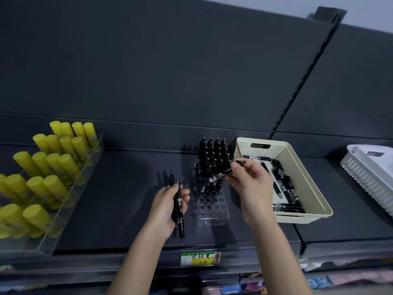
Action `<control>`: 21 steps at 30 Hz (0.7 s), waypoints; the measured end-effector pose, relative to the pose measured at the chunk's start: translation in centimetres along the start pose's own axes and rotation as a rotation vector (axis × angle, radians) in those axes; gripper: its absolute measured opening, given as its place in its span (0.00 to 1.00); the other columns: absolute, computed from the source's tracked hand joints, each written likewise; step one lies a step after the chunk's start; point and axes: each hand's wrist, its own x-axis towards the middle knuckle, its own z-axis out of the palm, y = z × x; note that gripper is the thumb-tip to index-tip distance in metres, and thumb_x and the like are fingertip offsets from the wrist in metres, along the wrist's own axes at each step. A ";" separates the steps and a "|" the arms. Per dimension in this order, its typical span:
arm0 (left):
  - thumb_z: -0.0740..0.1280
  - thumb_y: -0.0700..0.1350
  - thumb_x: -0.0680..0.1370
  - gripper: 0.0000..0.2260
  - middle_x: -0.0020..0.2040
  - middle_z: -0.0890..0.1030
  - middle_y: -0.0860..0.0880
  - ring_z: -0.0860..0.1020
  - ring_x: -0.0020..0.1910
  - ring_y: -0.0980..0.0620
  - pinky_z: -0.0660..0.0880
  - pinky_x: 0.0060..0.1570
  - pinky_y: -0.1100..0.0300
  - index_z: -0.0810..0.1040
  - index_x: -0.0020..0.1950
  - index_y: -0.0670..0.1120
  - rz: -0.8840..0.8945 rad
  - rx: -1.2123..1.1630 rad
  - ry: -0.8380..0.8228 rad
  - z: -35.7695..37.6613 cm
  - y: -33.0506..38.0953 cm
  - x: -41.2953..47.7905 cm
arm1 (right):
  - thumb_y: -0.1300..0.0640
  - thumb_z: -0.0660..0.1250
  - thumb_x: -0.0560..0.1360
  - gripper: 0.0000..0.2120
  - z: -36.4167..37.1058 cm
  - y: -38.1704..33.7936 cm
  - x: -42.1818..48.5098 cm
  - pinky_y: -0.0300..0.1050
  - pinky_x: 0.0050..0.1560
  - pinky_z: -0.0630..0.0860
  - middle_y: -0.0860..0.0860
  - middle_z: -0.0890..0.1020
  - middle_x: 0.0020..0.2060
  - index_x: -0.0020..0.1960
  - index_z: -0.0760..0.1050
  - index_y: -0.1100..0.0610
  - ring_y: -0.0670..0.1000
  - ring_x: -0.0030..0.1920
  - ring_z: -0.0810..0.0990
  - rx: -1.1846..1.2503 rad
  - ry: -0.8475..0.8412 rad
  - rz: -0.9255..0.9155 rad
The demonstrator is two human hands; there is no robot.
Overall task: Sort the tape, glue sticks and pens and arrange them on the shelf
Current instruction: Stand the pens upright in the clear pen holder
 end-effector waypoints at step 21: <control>0.67 0.42 0.78 0.03 0.41 0.84 0.51 0.80 0.38 0.57 0.74 0.42 0.61 0.80 0.51 0.47 0.143 0.034 0.002 -0.5 0.1 0.3 | 0.58 0.67 0.76 0.09 0.4 3.1 0.8 0.37 0.43 0.72 0.52 0.82 0.43 0.56 0.77 0.58 0.49 0.42 0.78 -1.016 -0.111 -0.448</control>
